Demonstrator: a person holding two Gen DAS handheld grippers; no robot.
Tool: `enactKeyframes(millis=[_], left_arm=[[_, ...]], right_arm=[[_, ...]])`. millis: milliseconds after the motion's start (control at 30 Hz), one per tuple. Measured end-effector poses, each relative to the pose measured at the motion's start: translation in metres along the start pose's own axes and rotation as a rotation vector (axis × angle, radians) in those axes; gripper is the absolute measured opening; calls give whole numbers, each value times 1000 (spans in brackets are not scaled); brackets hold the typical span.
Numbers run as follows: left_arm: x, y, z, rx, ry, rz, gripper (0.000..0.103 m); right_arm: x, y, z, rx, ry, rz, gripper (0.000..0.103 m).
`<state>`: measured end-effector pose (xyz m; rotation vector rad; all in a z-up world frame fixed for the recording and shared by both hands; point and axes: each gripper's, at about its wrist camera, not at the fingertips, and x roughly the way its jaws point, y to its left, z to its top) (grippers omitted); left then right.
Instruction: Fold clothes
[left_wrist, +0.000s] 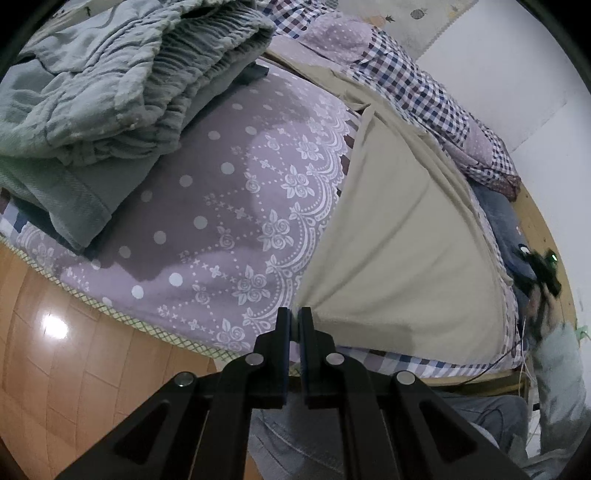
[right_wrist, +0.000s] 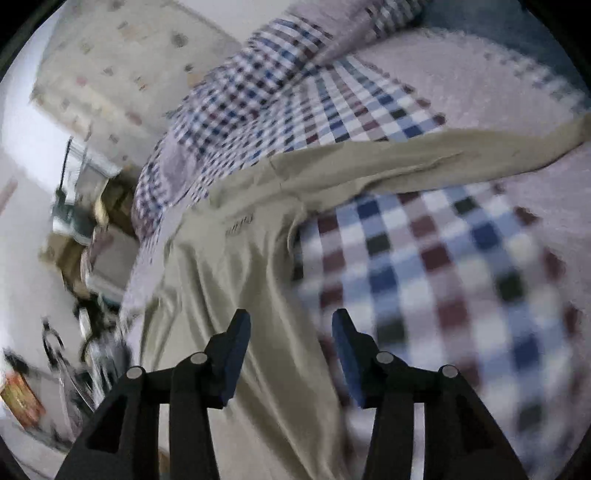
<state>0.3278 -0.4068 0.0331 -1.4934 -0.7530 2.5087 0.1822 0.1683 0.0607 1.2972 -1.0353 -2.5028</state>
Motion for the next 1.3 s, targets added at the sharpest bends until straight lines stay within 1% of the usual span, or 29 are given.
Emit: enactKeyframes(millis=[133,367,433,500,533,567,600,733,767,833,867,933,967,1000,1033,1067,1100,1133,1167,1200,1233,1267,1300], left_arm=[[0,1,4,-7,5,5,4],[6,0,11,-13,17,20,4],[7,0,12,-14,19,25,4],[8,1,12,-14,17,29,4],[9,1,12,-14,16,31,4],[9,1,12,-18,14,30,4],[8,2,12,-22,6,30,4],[1,6,13,-47,-26,26,3],[-1,7,13,-47,-29,33,0],[-6,16,12,-72,-39,68,0],[-9,22,11,-86,-44,87,0],[-14,30,10,-97,-46,100,0],[-14,31,11,-93,-39,92,0],[-14,29,11,-83,-38,81,0],[-14,27,12,-72,-37,69,0],[-14,25,12,-62,-37,57,0],[-13,22,13,-50,-37,43,0],[-12,18,13,-39,-35,27,0],[-10,14,13,-26,-34,12,0],[-8,9,13,-12,-34,-11,0],[-6,5,13,-1,-31,-23,1],[-4,1,12,10,-26,-31,6],[-2,-2,11,18,-25,-40,9]], right_arm=[[50,-12,41,122,0,-9,50],[124,-20,80,212,15,-21,50],[136,-17,86,198,12,-36,50],[145,-12,92,176,3,-57,46],[147,-10,94,159,-2,-80,29],[146,-10,94,138,-1,-115,8],[146,-10,95,120,7,-138,8],[133,-3,105,9,-26,-193,6],[127,0,111,-11,-40,-212,6],[115,4,121,-40,-71,-235,5],[112,7,127,-53,-82,-259,5],[108,12,137,-81,-101,-306,6],[112,15,140,-96,-90,-307,6],[118,18,140,-118,-60,-308,7],[123,21,140,-140,-30,-311,9],[127,25,136,-161,-4,-329,9],[126,28,134,-170,1,-324,10],[123,32,128,-182,7,-307,13],[119,33,124,-191,12,-296,26],[113,35,119,-199,13,-285,34],[105,36,112,-207,13,-274,48],[96,36,104,-216,16,-265,51],[86,36,96,-224,19,-254,51]])
